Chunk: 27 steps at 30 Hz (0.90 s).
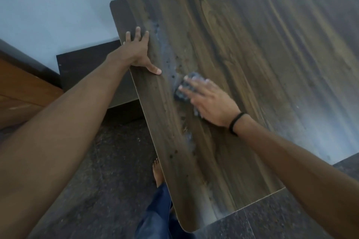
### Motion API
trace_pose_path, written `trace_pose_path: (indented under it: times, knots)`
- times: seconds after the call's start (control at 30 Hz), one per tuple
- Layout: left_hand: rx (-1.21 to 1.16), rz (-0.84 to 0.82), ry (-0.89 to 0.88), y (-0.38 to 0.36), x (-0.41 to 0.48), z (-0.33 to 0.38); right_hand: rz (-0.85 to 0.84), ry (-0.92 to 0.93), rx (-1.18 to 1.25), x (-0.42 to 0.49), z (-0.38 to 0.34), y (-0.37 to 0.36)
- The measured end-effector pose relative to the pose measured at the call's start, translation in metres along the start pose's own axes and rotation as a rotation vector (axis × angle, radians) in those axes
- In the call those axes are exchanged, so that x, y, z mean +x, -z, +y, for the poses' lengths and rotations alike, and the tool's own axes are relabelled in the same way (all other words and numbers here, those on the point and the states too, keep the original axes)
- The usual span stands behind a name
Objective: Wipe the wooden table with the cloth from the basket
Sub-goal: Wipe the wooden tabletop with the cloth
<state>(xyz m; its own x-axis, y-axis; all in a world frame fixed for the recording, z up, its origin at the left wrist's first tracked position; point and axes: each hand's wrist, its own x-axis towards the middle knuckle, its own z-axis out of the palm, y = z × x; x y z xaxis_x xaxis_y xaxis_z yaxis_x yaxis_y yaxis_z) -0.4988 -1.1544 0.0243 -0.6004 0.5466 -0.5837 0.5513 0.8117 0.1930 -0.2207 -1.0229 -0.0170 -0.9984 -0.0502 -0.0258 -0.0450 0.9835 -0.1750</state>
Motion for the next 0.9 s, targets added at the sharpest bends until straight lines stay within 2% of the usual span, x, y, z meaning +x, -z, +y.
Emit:
trace_pose_path:
  times: [0.07, 0.1, 0.13, 0.2, 0.23, 0.27, 0.37, 0.4, 0.47, 0.5, 0.53, 0.57, 0.63, 0.67, 0.7, 0.77, 0.8, 0.83, 0.9]
  knots:
    - [-0.008, 0.0, -0.007, -0.001, 0.0, -0.003, 0.066, -0.378, 0.064, 0.027, 0.016, 0.007]
    - [-0.011, 0.0, -0.01, -0.002, 0.001, -0.003, 0.101, -0.473, 0.09, 0.033, 0.011, 0.005]
    - [-0.01, -0.001, -0.014, -0.003, 0.002, -0.002, 0.092, -0.401, 0.067, 0.033, -0.001, 0.0]
    - [0.001, 0.004, -0.018, -0.006, 0.002, -0.001, -0.006, -0.052, -0.002, 0.016, -0.014, -0.009]
    - [0.005, 0.011, -0.016, -0.006, 0.002, -0.002, -0.021, 0.042, -0.027, 0.015, -0.003, -0.004]
    - [0.001, 0.01, -0.016, -0.005, 0.002, -0.003, 0.015, -0.001, -0.035, 0.025, 0.013, 0.001]
    - [-0.02, -0.014, -0.026, -0.002, 0.003, -0.005, 0.115, -0.508, 0.081, 0.063, 0.034, 0.016]
    - [-0.013, -0.021, -0.03, -0.001, 0.003, -0.003, 0.097, -0.476, 0.055, 0.066, 0.024, 0.01]
    - [0.0, -0.02, -0.027, 0.002, 0.006, -0.003, 0.004, -0.125, -0.005, 0.048, 0.004, -0.002]
    - [-0.002, -0.009, -0.014, 0.006, 0.008, -0.006, -0.021, -0.007, -0.006, 0.042, 0.007, 0.0]
    - [-0.009, 0.003, 0.0, 0.01, 0.011, -0.009, 0.004, 0.007, -0.009, 0.046, 0.018, 0.003]
    - [-0.019, 0.016, 0.012, 0.015, 0.015, -0.013, 0.056, -0.087, -0.009, 0.058, 0.031, 0.005]
    - [-0.021, 0.026, 0.021, 0.021, 0.02, -0.018, 0.097, -0.446, 0.094, 0.083, 0.04, 0.013]
    - [-0.015, 0.029, 0.018, 0.021, 0.022, -0.018, 0.095, -0.507, 0.11, 0.089, 0.033, 0.011]
    - [-0.012, 0.029, 0.015, 0.02, 0.024, -0.016, 0.091, -0.41, 0.074, 0.088, 0.021, 0.005]
    - [-0.014, 0.035, 0.024, 0.018, 0.026, -0.014, 0.007, -0.083, 0.02, 0.073, 0.011, -0.001]
    - [-0.014, 0.033, 0.029, 0.017, 0.026, -0.014, -0.004, -0.008, 0.029, 0.072, 0.02, 0.002]
    - [-0.016, 0.024, 0.027, 0.017, 0.027, -0.015, 0.029, -0.03, 0.021, 0.081, 0.033, 0.007]
    - [-0.027, 0.011, 0.028, 0.019, 0.028, -0.015, 0.061, -0.319, 0.073, 0.108, 0.053, 0.016]
